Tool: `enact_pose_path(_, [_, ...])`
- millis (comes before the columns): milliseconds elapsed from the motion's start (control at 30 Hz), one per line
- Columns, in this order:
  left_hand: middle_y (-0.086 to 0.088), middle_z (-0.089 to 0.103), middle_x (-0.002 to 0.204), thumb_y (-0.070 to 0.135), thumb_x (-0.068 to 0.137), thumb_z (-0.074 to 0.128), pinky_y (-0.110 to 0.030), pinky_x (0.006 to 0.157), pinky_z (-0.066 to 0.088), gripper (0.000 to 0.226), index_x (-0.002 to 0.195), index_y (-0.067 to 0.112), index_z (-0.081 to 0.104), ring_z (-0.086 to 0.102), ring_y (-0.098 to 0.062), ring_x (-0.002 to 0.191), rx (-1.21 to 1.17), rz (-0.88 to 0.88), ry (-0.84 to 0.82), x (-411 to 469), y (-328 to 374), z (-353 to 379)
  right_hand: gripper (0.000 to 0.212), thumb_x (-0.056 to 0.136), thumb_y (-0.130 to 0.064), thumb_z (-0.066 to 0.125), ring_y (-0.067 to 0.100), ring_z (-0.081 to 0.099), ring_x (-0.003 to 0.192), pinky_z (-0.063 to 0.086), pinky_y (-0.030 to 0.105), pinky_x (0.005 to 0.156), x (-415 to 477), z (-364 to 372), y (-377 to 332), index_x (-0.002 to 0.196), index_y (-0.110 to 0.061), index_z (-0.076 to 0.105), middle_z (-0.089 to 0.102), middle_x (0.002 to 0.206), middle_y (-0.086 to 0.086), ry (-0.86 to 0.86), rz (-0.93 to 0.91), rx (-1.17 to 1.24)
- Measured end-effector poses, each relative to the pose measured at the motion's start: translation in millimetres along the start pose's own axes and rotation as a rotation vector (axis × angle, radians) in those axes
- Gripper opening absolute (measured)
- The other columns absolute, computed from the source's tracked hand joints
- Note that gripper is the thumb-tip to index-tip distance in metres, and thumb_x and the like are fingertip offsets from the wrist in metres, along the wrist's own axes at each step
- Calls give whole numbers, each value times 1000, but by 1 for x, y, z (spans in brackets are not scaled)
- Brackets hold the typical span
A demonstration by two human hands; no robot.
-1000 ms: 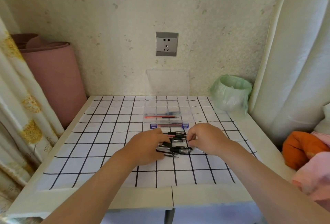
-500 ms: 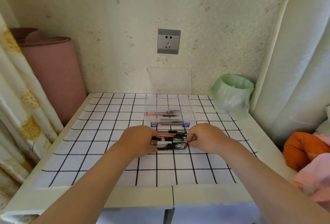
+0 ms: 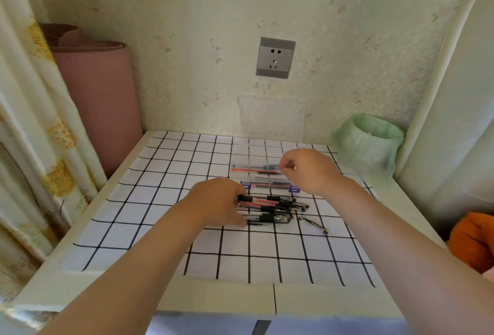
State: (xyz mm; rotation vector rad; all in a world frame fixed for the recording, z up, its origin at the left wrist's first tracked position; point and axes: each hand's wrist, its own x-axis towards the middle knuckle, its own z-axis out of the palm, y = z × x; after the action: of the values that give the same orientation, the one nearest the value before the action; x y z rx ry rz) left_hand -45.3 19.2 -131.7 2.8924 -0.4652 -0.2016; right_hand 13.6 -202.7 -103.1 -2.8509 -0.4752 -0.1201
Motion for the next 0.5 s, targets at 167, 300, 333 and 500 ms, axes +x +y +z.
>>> enact_pose_path(167, [12, 64, 95, 55, 75, 69, -28, 71, 50, 40, 111, 36, 64, 59, -10, 86, -14, 41, -3, 5, -2, 5, 17, 94, -29, 57, 18, 63, 98, 45, 29, 73, 39, 18, -10, 102, -34, 72, 69, 106, -10, -131, -59, -223])
enact_pose_path(300, [10, 64, 81, 60, 82, 60, -24, 60, 44, 30, 98, 35, 67, 59, -7, 75, -74, -17, 77, 9, -11, 1, 18, 91, -24, 60, 19, 63, 93, 49, 30, 74, 56, 27, -17, 97, -33, 74, 71, 102, -8, -250, -58, -297])
enact_pose_path(333, [10, 65, 80, 60, 84, 58, -24, 61, 46, 29, 96, 35, 68, 59, -7, 74, -86, -36, 92, 9, -14, 1, 19, 90, -23, 61, 19, 63, 93, 50, 30, 75, 59, 26, -18, 97, -33, 75, 71, 103, -8, -269, -55, -298])
enact_pose_path(500, [11, 66, 85, 57, 90, 54, -30, 70, 52, 28, 97, 34, 67, 61, -9, 79, -102, -92, 125, 11, -24, 0, 16, 87, -24, 65, 17, 64, 91, 53, 32, 77, 68, 26, -21, 95, -30, 78, 72, 99, -9, -294, -33, -292])
